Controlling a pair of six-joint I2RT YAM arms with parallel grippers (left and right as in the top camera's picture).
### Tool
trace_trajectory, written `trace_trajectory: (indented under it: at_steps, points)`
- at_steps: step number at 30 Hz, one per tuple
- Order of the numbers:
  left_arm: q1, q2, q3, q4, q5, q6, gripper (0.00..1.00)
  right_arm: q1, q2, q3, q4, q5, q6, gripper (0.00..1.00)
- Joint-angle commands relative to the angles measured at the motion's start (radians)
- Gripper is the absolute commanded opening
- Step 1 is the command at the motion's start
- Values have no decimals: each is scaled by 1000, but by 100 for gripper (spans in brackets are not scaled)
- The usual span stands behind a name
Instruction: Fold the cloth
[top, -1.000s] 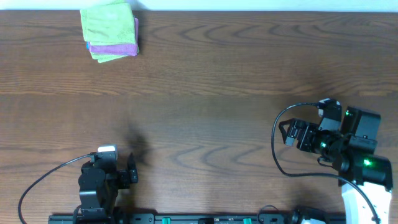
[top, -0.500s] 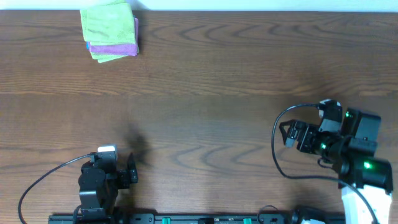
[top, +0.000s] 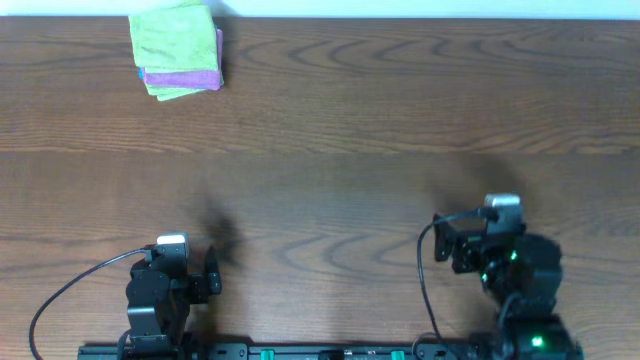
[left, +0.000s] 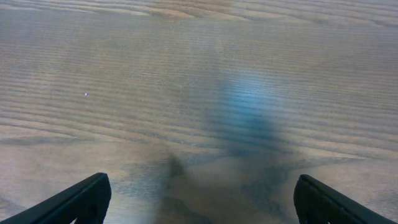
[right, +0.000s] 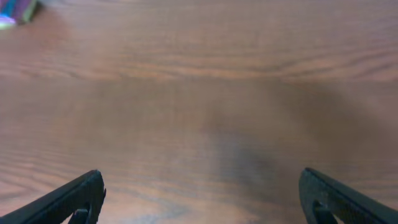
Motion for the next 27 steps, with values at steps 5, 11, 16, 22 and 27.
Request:
trace_trajectory:
  at_steps: [5,11,16,22,27]
  points:
    - [4,-8,-10,-21,-11,-7,95,14,-206,-174,27,21,-45,99]
    - [4,-8,-10,-21,-11,-7,95,24,-251,-174,29,48,-95,99]
    - [4,-8,-10,-21,-11,-7,95,26,-298,-174,29,72,-95,99]
    - [4,-8,-10,-21,-11,-7,95,26,-390,-174,29,114,-98,99]
    - [4,-8,-10,-21,-11,-7,95,26,-416,-174,31,126,-97,99]
